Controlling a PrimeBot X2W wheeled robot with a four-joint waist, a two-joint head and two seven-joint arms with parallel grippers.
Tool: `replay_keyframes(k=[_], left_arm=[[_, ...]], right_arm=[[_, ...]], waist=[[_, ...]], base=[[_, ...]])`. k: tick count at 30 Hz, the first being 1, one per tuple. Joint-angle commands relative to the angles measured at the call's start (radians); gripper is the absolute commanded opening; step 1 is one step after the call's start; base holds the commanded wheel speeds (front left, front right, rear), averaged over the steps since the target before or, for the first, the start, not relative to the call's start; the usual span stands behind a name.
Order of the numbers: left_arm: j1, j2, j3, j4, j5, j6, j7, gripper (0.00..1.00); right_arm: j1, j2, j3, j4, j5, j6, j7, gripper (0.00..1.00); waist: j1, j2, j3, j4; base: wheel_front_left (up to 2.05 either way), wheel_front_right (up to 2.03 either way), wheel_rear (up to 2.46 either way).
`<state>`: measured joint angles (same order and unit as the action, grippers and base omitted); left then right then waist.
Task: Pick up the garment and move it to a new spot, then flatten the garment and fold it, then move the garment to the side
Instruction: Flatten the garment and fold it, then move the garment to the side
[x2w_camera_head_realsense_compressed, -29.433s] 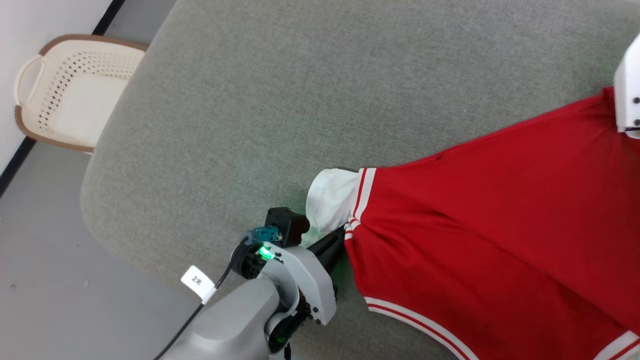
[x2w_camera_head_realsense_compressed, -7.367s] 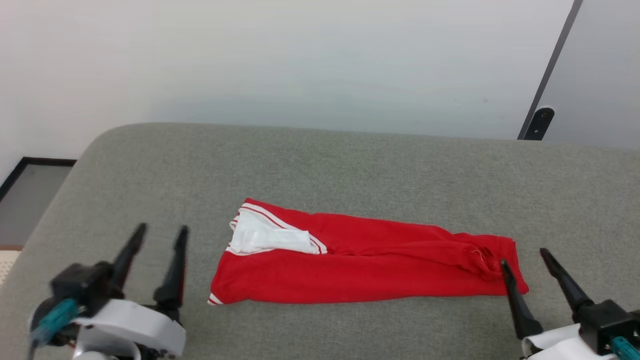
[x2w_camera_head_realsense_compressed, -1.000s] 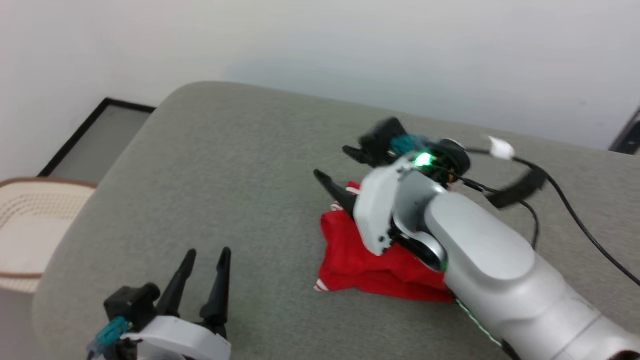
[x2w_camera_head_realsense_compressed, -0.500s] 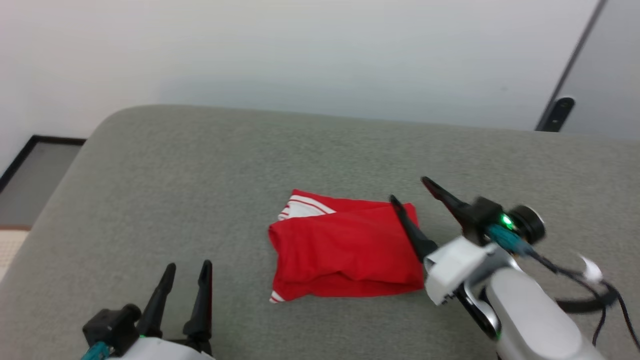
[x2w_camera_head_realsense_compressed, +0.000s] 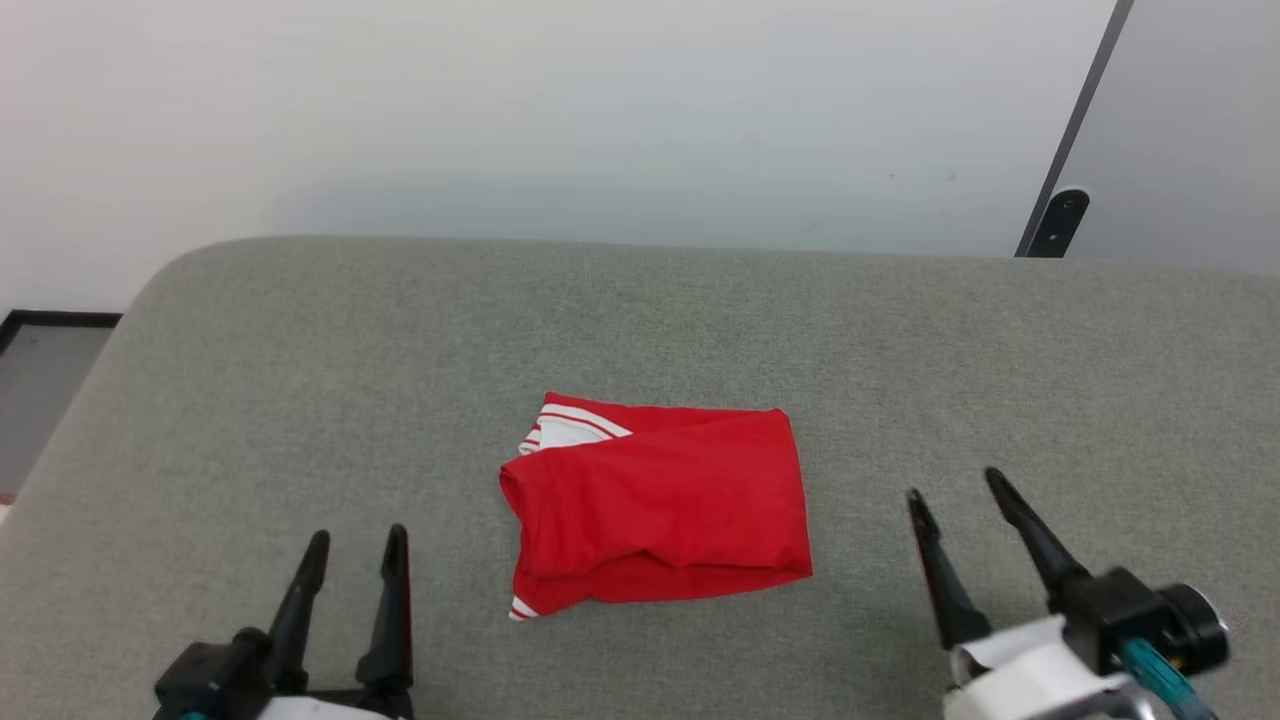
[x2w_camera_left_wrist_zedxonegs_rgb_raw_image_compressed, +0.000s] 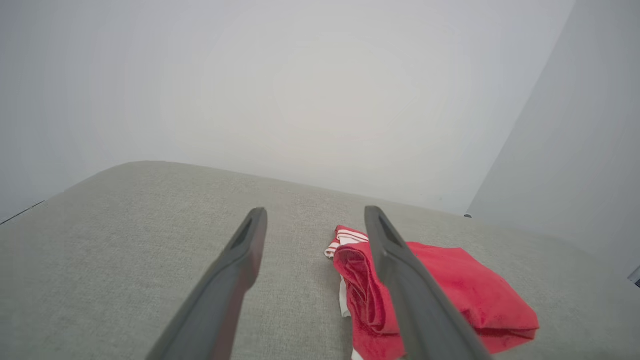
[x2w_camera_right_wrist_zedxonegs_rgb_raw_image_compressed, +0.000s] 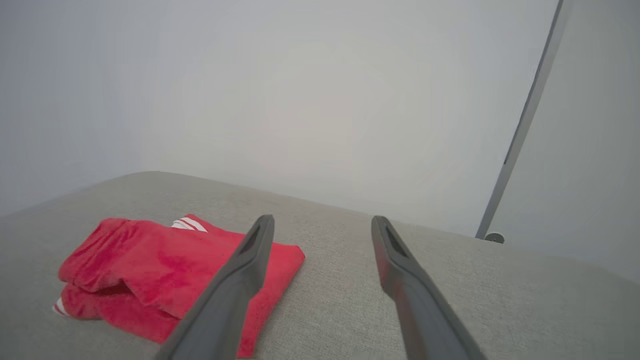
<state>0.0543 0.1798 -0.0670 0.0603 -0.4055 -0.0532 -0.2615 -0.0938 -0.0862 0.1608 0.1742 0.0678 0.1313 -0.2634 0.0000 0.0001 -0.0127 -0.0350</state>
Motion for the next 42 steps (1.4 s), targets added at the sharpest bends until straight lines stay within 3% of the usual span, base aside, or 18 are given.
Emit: replay_keyframes(k=[1, 6, 18, 33, 37, 42], left_arm=[[0.016, -0.006, 0.011, -0.005, 0.021, -0.006, -0.003, 1.00], [0.032, -0.035, 0.062, -0.019, 0.067, -0.030, -0.003, 1.00], [0.019, -0.080, 0.107, -0.019, 0.125, -0.068, -0.004, 1.00], [0.037, -0.083, 0.189, -0.005, 0.147, -0.075, -0.003, 1.00], [0.048, -0.087, 0.181, -0.003, 0.152, -0.077, -0.003, 1.00], [0.045, -0.092, 0.147, 0.006, 0.149, -0.076, -0.003, 1.00]], right_arm=[[0.021, 0.004, -0.017, -0.018, -0.012, -0.001, -0.001, 1.00], [0.085, 0.018, -0.079, -0.080, -0.014, -0.001, -0.001, 1.00], [0.108, 0.027, -0.072, -0.099, -0.032, -0.001, -0.001, 1.00], [0.088, 0.014, -0.046, 0.000, -0.005, -0.001, 0.000, 1.00], [0.028, -0.006, -0.047, 0.086, 0.043, -0.001, 0.091, 1.00], [-0.101, -0.059, -0.033, 0.171, 0.124, -0.001, 0.309, 1.00]], waist=[[0.0000, -0.0001, -0.002, -0.001], [0.0000, -0.0001, -0.004, -0.009], [0.0000, -0.0001, 0.003, -0.015], [0.0000, -0.0001, -0.034, 0.202], [0.0000, -0.0001, -0.037, 0.237], [0.0000, -0.0001, -0.022, 0.275]], base=[[0.00, 0.00, 0.00], [0.00, 0.00, 0.00], [0.00, 0.00, 0.00], [0.00, 0.00, 0.00], [0.00, 0.00, 0.00], [0.00, 0.00, 0.00]])
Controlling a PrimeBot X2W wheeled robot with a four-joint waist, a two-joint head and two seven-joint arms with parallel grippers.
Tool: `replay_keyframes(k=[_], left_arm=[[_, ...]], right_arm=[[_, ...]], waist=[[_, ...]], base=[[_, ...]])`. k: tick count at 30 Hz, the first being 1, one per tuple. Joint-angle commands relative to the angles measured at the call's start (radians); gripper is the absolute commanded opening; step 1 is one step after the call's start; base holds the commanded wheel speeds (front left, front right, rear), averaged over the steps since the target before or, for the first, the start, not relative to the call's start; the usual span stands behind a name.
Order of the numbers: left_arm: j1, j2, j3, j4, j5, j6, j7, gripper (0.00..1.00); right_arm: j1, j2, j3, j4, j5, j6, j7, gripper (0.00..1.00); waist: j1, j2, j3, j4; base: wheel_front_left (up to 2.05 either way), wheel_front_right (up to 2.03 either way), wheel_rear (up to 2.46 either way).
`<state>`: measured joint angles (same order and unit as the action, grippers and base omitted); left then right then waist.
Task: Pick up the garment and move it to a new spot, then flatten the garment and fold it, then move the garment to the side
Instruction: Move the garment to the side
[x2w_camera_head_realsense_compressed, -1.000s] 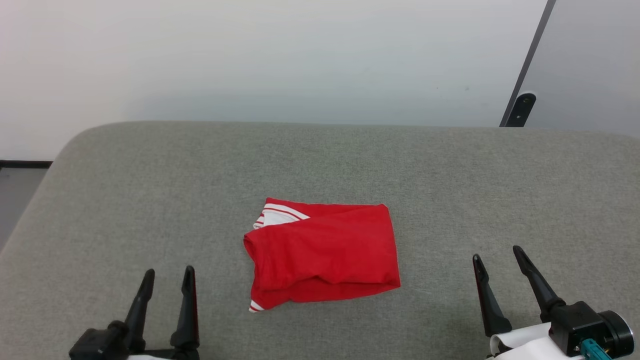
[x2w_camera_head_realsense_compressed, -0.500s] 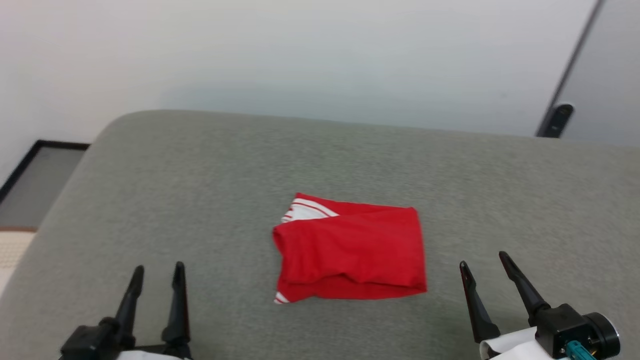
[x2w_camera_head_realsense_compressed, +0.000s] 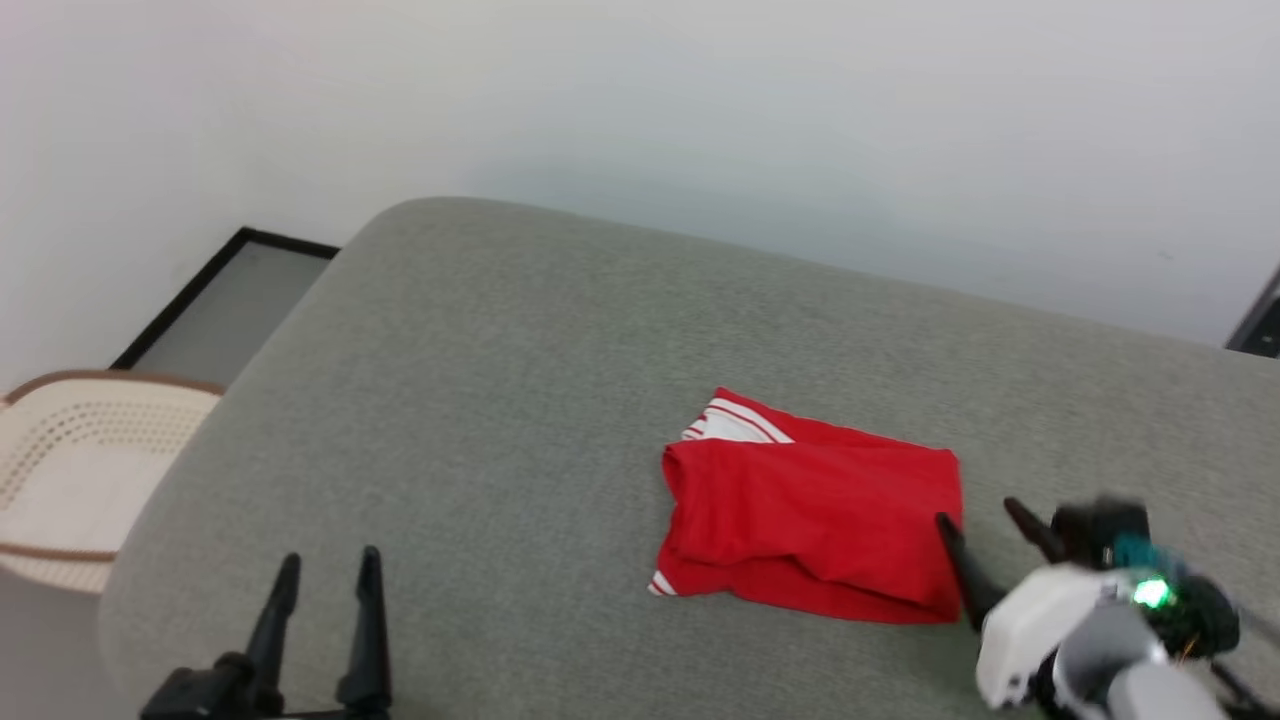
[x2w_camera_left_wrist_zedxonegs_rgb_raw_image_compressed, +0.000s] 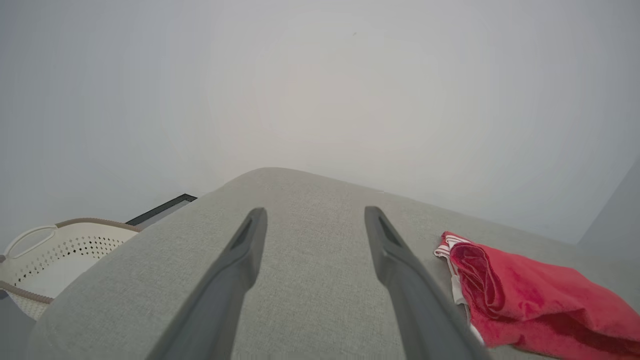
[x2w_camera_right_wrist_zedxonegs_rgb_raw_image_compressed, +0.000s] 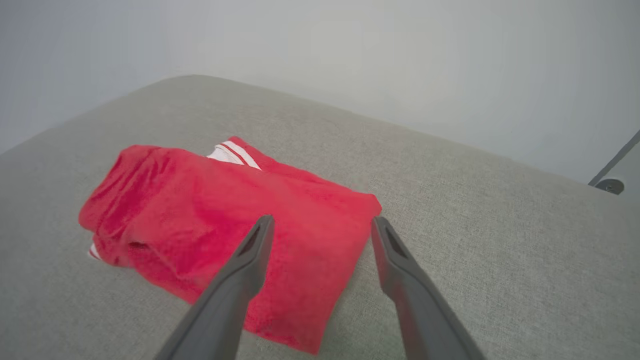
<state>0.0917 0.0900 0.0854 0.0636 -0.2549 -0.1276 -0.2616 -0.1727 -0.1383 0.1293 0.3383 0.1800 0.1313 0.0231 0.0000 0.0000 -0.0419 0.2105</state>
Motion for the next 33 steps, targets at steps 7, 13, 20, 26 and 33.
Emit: replay_keyframes(k=[7, 13, 20, 26, 33], left_arm=[[-0.033, -0.007, -0.062, 0.022, -0.020, -0.004, -0.003, 1.00], [-0.061, -0.013, -0.090, 0.040, -0.040, -0.004, -0.003, 1.00], [-0.097, -0.021, -0.111, 0.050, -0.064, -0.004, -0.003, 1.00], [-0.125, -0.026, -0.130, 0.062, -0.074, -0.004, -0.003, 1.00], [-0.132, -0.025, -0.123, 0.068, -0.082, -0.003, -0.003, 1.00]], right_arm=[[-0.194, -0.057, -0.043, 0.111, 0.043, -0.001, 0.388, 1.00], [-0.272, -0.046, -0.127, 0.166, 0.024, -0.001, 0.610, 1.00], [-0.328, 0.004, -0.217, 0.240, -0.021, -0.001, 0.761, 1.00], [-0.367, 0.060, -0.314, 0.334, -0.044, -0.001, 0.790, 0.00], [-0.397, 0.062, -0.353, 0.385, -0.067, -0.001, 0.785, 0.00]], waist=[[0.0000, 0.0000, 0.060, 0.095], [0.0000, 0.0000, 0.111, 0.140], [0.0000, 0.0000, 0.171, 0.171], [0.0000, 0.0000, 0.201, 0.184], [0.0000, 0.0000, 0.206, 0.180]], base=[[0.00, 0.00, 0.00], [0.00, 0.00, 0.00], [0.00, 0.00, 0.00], [0.00, 0.00, 0.00], [0.00, 0.00, 0.00]])
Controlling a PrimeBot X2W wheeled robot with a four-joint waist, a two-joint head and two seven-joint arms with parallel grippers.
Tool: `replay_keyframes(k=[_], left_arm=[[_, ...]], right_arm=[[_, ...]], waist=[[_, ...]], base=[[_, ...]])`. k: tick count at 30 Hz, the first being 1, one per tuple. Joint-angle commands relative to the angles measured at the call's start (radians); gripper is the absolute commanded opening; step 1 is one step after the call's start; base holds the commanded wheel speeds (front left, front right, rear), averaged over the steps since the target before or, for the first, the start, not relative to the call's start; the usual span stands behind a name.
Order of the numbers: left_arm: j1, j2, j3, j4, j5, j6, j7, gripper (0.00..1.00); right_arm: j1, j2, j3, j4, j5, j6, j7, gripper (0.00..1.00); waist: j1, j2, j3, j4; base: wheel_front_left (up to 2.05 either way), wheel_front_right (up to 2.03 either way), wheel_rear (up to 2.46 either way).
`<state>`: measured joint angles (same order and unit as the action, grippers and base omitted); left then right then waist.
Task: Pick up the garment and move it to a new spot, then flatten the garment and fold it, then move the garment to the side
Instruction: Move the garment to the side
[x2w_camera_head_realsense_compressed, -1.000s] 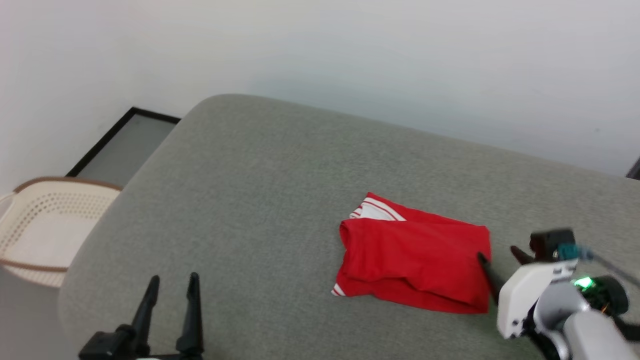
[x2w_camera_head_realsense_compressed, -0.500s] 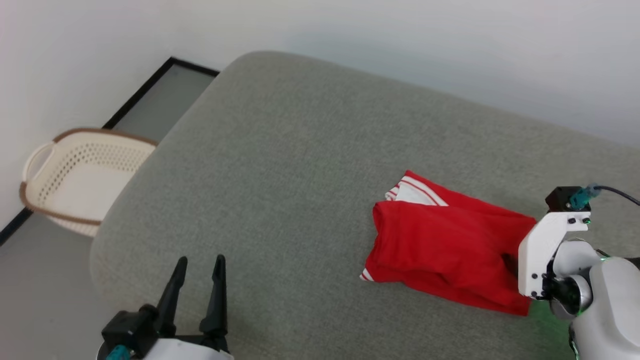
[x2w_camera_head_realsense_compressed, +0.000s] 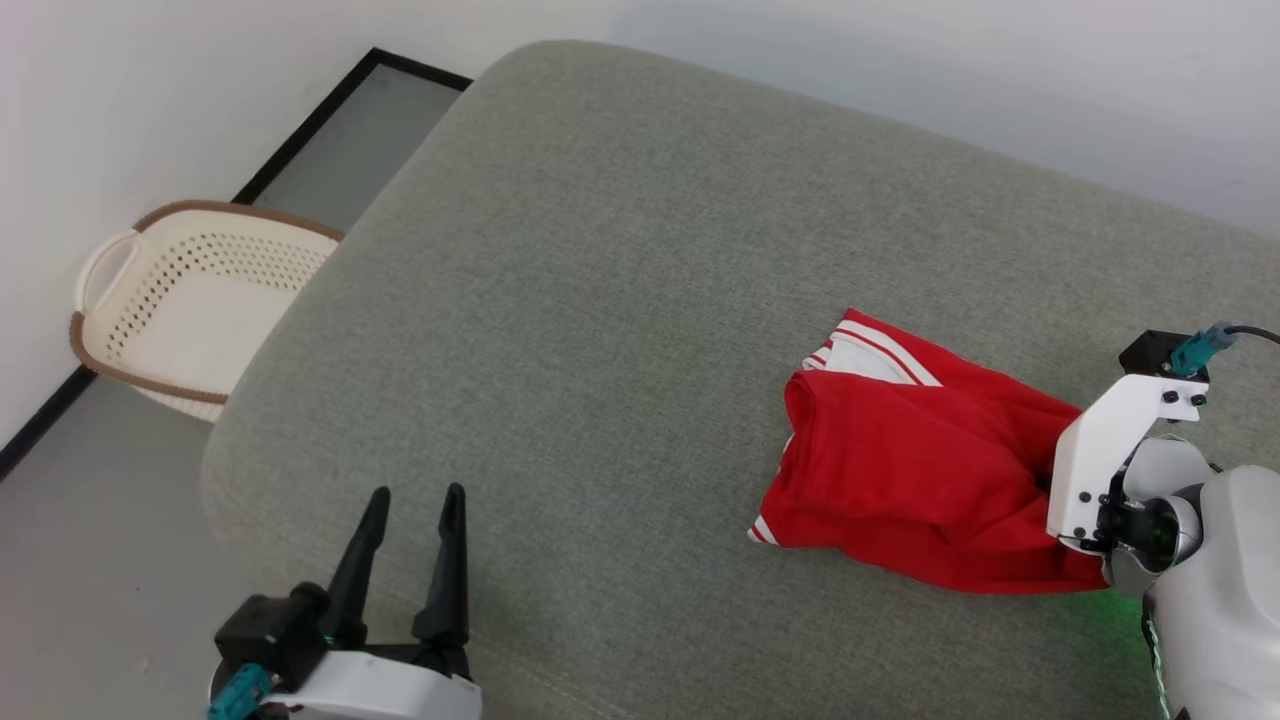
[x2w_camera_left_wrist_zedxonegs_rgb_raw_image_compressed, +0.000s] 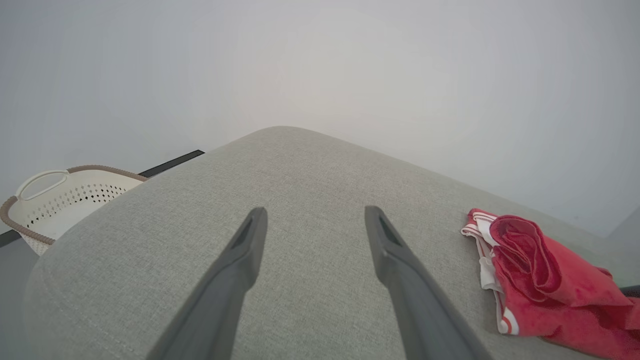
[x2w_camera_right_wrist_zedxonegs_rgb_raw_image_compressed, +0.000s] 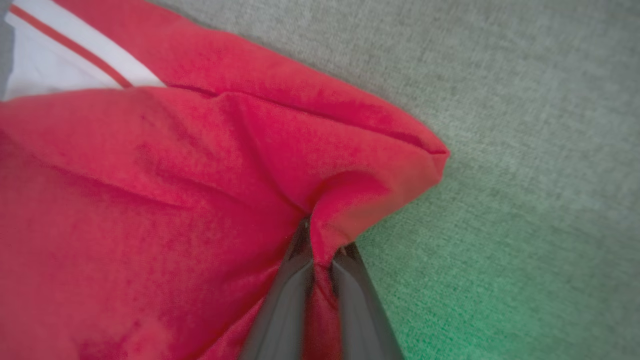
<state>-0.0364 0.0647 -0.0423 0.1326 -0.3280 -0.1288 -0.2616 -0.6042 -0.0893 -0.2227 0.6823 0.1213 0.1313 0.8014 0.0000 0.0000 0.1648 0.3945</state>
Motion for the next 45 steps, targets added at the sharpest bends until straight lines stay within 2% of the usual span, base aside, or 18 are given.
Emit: replay_keyframes(k=[1, 15, 29, 45], left_arm=[[-0.003, 0.001, 0.007, -0.001, -0.008, -0.002, -0.003, 1.00], [-0.017, 0.022, 0.016, -0.027, 0.002, -0.002, -0.003, 1.00], [-0.089, 0.074, -0.022, -0.039, -0.016, -0.002, -0.003, 1.00], [-0.227, 0.136, -0.068, -0.031, -0.024, -0.002, -0.003, 1.00]], right_arm=[[0.030, 0.009, -0.004, 0.043, -0.010, -0.001, 0.005, 0.00], [-0.039, -0.108, 0.007, 0.025, 0.010, -0.004, -0.051, 0.00], [-0.129, -0.260, 0.053, 0.023, 0.073, -0.001, -0.109, 0.00], [-0.192, -0.382, 0.078, 0.039, 0.109, -0.001, -0.187, 0.00]], waist=[[0.0000, 0.0000, -0.002, -0.008], [0.0000, 0.0000, 0.007, -0.090], [0.0000, 0.0000, 0.079, -0.272], [0.0000, 0.0000, 0.184, -0.465]], base=[[0.00, 0.00, 0.00], [0.00, 0.00, 0.00], [0.00, 0.00, 0.00], [0.00, 0.00, 0.00]])
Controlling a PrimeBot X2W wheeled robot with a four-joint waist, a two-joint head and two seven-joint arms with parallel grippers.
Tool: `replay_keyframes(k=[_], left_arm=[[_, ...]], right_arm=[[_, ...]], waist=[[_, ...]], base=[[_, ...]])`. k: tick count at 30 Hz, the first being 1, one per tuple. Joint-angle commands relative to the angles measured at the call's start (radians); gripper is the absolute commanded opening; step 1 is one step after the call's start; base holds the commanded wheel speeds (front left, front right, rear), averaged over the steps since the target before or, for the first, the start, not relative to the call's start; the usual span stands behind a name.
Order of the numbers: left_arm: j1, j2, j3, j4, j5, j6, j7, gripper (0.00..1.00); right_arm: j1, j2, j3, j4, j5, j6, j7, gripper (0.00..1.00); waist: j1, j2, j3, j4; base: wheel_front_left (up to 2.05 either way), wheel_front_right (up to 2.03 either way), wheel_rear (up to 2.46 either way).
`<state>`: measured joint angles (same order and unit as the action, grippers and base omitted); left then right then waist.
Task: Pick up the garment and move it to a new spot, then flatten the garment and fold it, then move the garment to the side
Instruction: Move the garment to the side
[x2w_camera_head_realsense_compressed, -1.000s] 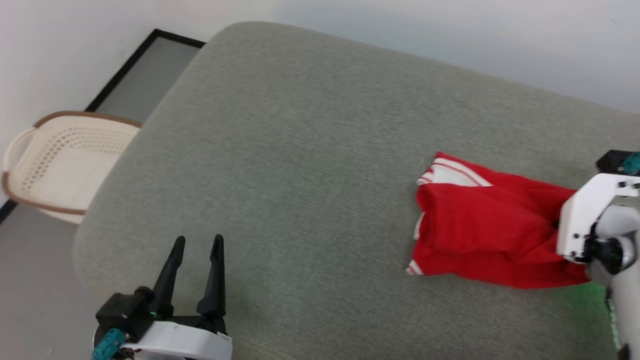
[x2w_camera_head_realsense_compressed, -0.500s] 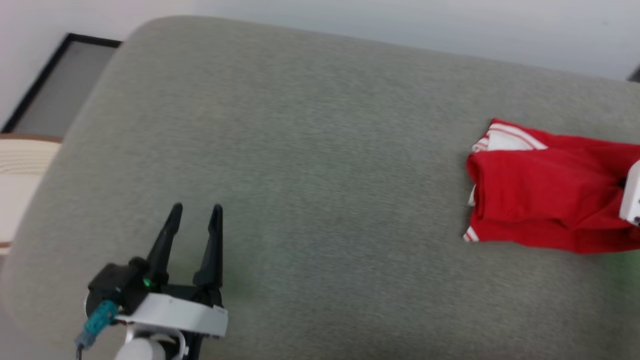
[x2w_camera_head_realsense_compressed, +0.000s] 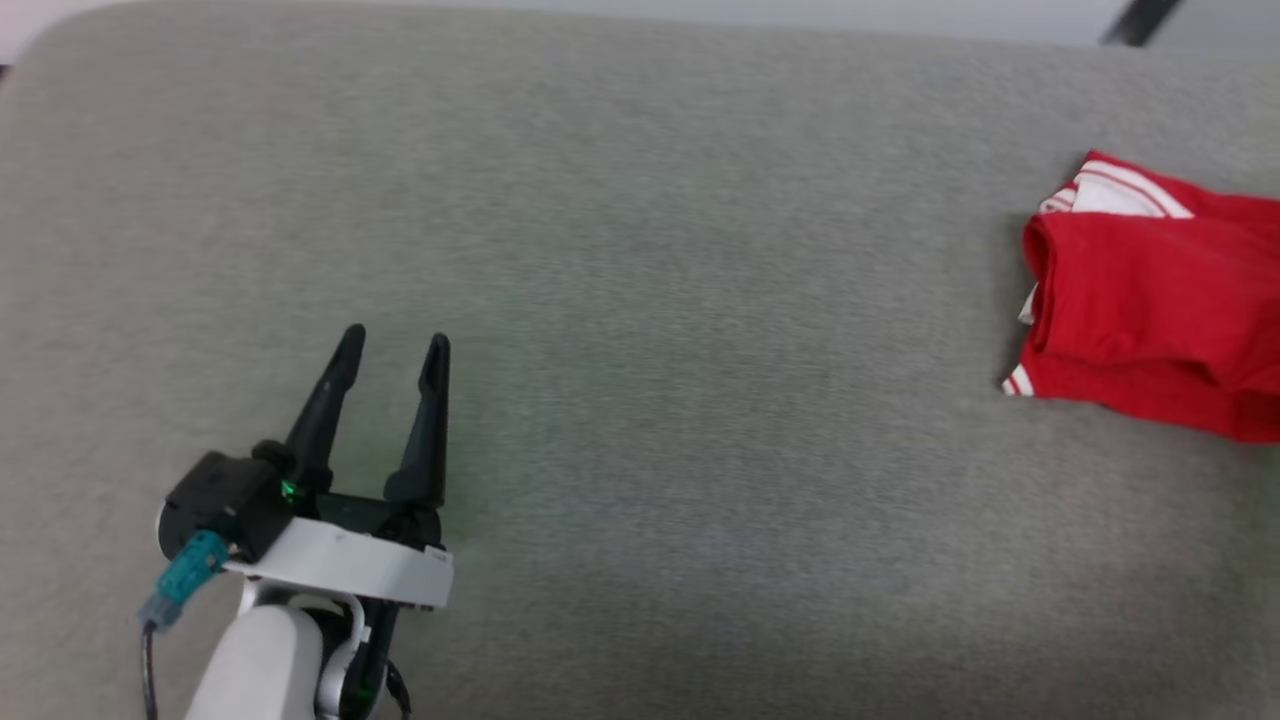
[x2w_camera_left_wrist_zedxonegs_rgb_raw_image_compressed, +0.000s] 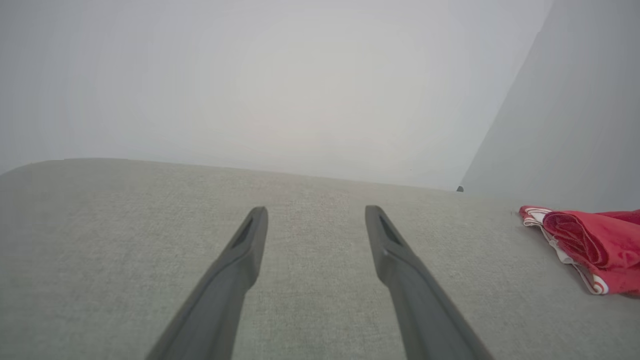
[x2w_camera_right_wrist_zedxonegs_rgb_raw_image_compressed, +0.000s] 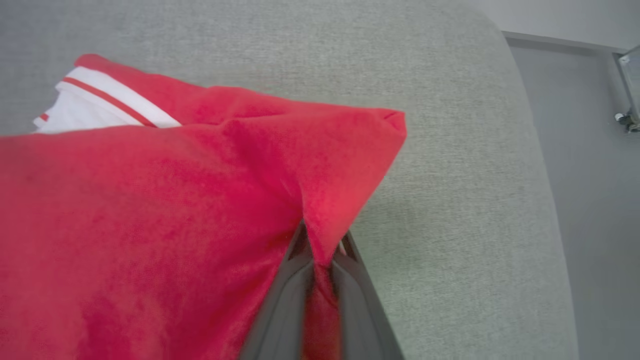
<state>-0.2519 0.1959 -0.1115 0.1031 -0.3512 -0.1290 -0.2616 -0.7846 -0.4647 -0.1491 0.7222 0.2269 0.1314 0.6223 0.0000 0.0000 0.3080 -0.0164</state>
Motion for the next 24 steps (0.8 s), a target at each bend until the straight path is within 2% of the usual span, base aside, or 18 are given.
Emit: replay_keyframes(k=[1, 10, 15, 18, 24], left_arm=[[-0.015, 0.008, 0.001, -0.002, -0.001, -0.002, -0.003, 1.00], [-0.033, 0.025, -0.001, -0.011, 0.005, -0.002, -0.003, 1.00], [-0.039, 0.027, -0.006, -0.015, 0.006, -0.002, -0.003, 1.00], [-0.044, 0.032, -0.011, -0.018, -0.002, -0.002, -0.003, 1.00], [-0.050, 0.037, -0.018, -0.012, -0.009, -0.002, -0.003, 1.00]], right_arm=[[-0.014, -0.015, 0.008, -0.002, 0.004, -0.002, -0.008, 0.00], [-0.025, -0.109, 0.020, -0.023, 0.009, -0.002, 0.002, 0.00], [0.012, -0.143, -0.005, -0.071, -0.043, -0.002, 0.040, 0.00], [0.041, -0.142, -0.023, -0.099, -0.074, -0.002, 0.061, 0.00], [0.076, -0.084, -0.072, -0.099, -0.141, -0.002, 0.095, 0.00]], waist=[[0.0000, 0.0000, 0.045, -0.065], [0.0000, 0.0000, 0.078, -0.130], [0.0000, 0.0000, 0.092, -0.136], [0.0000, 0.0000, 0.101, -0.132], [0.0000, 0.0000, 0.110, -0.111]], base=[[0.00, 0.00, 0.00], [0.00, 0.00, 0.00], [0.00, 0.00, 0.00], [0.00, 0.00, 0.00], [0.00, 0.00, 0.00]])
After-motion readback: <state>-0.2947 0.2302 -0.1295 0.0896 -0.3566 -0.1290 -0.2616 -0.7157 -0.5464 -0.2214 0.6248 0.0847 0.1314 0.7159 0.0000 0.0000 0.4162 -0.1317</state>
